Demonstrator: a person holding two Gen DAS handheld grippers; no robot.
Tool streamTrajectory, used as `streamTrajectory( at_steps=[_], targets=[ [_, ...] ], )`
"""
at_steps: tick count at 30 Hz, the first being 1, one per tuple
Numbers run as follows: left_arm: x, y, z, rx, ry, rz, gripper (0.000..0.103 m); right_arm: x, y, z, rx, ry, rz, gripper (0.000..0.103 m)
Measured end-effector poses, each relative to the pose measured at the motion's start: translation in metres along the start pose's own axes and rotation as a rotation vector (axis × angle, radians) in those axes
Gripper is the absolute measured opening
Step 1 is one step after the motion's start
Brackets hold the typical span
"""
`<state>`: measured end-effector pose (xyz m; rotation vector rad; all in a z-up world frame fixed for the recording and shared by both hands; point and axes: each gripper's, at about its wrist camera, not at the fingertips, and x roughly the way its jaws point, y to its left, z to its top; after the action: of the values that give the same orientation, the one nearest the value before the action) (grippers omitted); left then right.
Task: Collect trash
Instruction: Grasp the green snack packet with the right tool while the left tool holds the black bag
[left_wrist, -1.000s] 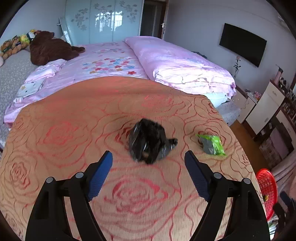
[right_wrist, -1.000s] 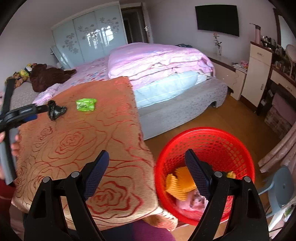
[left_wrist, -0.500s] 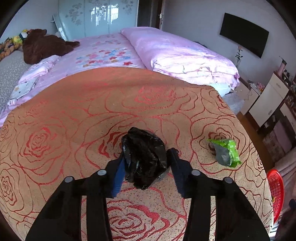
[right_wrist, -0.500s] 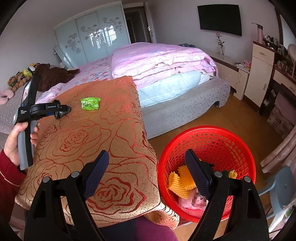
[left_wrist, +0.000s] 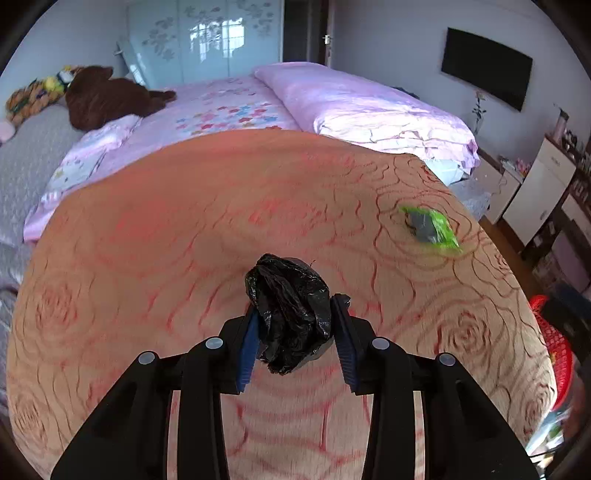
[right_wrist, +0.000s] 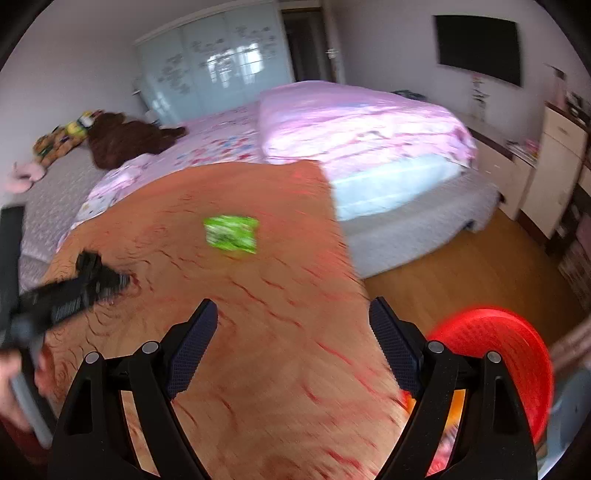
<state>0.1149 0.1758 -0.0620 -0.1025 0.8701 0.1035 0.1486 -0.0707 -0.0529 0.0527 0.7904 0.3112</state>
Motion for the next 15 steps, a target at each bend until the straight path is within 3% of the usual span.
streamTrajectory(
  at_steps=[8,15],
  targets=[
    [-0.018,0.003,-0.029,-0.003,-0.01,-0.027,0.036,0.069,0.033,0.038,-0.011,0.07,0.03,0.081],
    [-0.02,0.014,-0.034,-0.026,-0.015,-0.039,0.035,0.112,0.043,0.052,-0.025,0.11,-0.013,0.081]
  ],
)
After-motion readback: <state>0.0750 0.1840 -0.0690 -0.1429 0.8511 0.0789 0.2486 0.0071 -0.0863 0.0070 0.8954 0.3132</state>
